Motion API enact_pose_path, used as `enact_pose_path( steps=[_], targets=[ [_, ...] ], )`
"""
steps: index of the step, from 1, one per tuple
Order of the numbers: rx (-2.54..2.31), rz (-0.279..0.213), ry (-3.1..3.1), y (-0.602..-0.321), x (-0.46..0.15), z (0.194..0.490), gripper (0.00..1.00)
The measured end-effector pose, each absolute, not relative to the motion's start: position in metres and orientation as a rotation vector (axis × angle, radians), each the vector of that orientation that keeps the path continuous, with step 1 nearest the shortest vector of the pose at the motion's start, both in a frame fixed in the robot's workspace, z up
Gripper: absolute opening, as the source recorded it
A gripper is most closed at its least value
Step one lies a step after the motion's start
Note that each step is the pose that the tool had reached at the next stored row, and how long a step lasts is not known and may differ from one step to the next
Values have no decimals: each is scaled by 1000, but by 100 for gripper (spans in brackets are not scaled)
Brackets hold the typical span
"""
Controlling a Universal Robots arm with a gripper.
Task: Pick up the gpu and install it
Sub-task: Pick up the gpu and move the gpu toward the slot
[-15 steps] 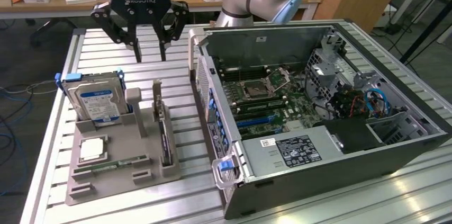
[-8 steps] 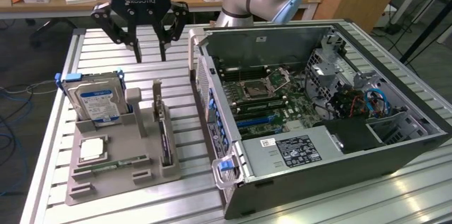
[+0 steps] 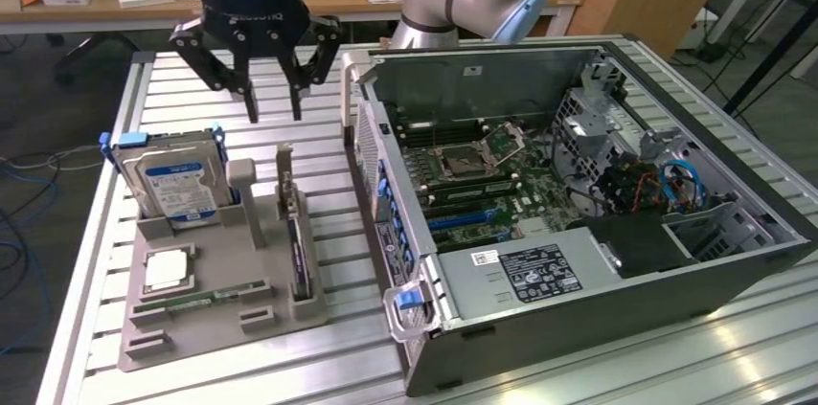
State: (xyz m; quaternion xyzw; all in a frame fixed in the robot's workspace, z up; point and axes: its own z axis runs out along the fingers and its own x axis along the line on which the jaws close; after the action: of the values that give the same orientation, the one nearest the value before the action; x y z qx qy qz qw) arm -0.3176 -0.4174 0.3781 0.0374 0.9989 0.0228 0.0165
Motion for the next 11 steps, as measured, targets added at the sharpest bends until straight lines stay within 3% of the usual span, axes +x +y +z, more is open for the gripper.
enact_pose_path(
  steps=[11],
  targets=[
    [116,71,3097,-418,-319,359,47]
  ],
)
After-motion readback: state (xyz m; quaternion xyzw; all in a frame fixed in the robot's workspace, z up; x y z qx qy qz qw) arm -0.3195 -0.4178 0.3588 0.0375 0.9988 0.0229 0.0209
